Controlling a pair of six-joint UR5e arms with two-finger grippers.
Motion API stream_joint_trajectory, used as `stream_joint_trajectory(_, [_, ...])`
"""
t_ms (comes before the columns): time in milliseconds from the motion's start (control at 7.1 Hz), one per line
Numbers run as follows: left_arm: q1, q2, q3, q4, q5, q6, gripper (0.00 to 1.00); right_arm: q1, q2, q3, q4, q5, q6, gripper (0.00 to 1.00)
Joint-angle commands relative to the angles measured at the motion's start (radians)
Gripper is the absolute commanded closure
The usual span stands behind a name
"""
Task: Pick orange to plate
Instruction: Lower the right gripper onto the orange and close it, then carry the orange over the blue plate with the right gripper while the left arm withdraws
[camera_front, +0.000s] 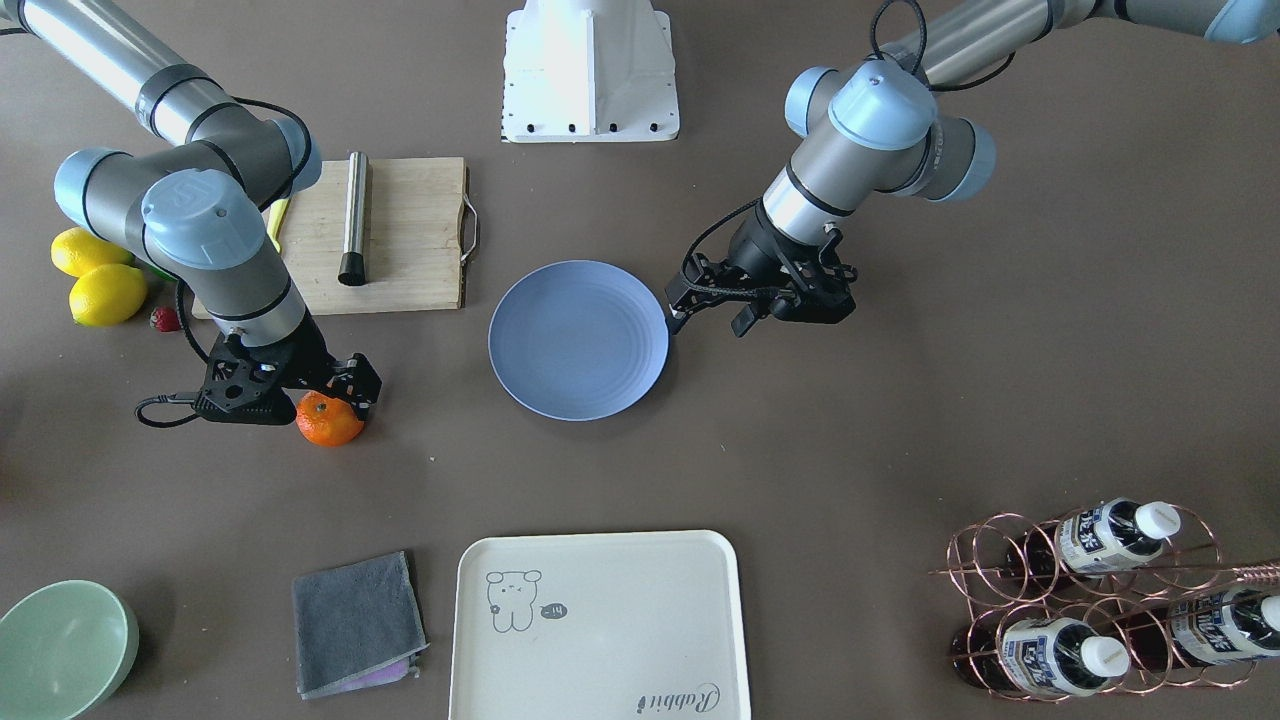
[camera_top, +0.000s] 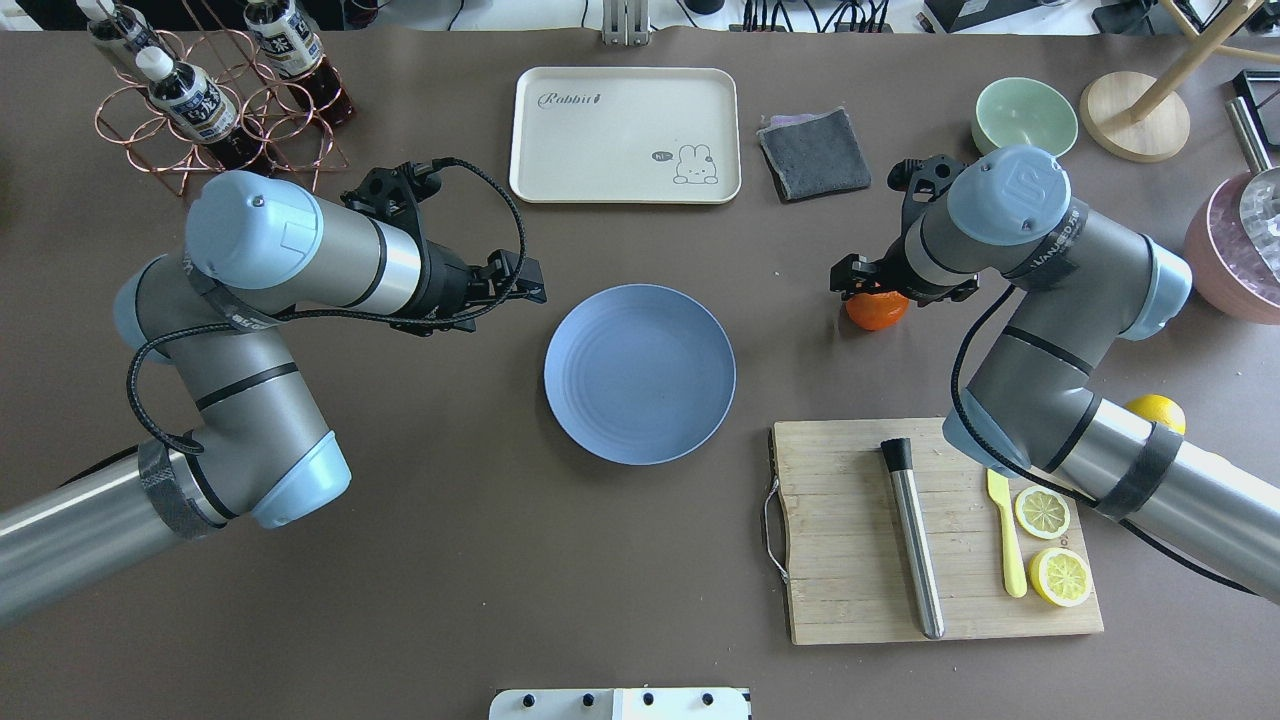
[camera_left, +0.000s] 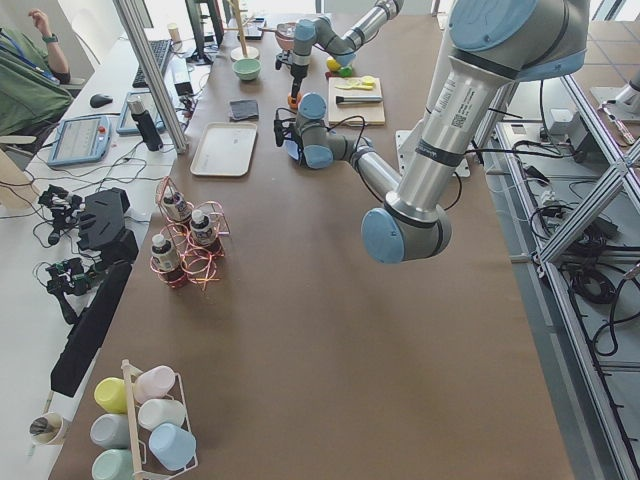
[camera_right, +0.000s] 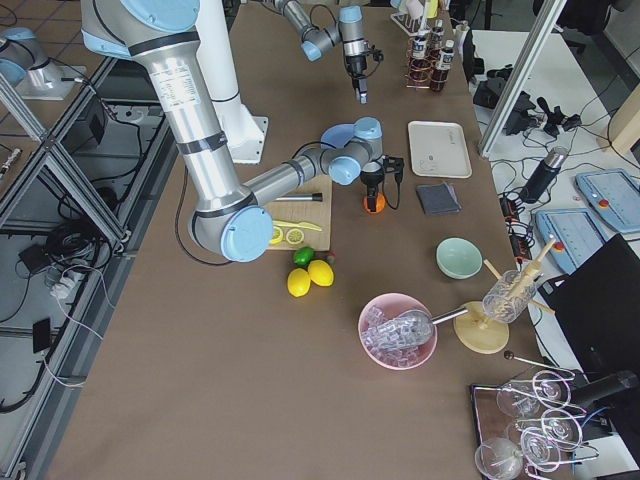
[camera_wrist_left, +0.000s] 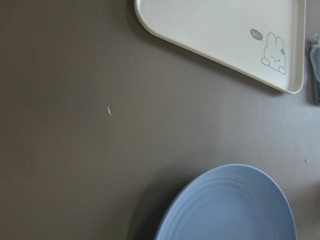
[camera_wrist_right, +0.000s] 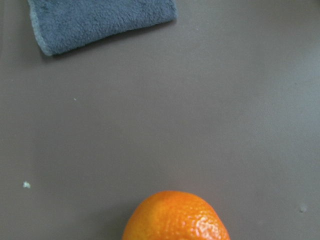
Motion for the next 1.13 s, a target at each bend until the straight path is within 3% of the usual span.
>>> stream_joint_trajectory(0, [0.001, 0.002, -0.006, 0.000, 0.000, -0.001, 0.02, -0.007, 0.001, -0.006, -0.001, -0.022, -0.008, 0.76])
stream_joint_trajectory(141, [0.001, 0.002, -0.007, 0.000, 0.000, -0.001, 0.02, -0.008, 0.011, -0.006, -0.001, -0.024, 0.003, 1.00])
stream_joint_trajectory(704, [-0.047, 0.017, -0.009, 0.003, -0.038, 0.100, 0.02, 0.039, 0.094, 0.032, -0.066, 0.009, 0.074, 1.00])
stream_joint_trajectory(986, [-0.194, 0.092, -0.027, 0.001, -0.211, 0.183, 0.02, -0.026, 0.117, 0.074, -0.071, -0.066, 0.127, 1.00])
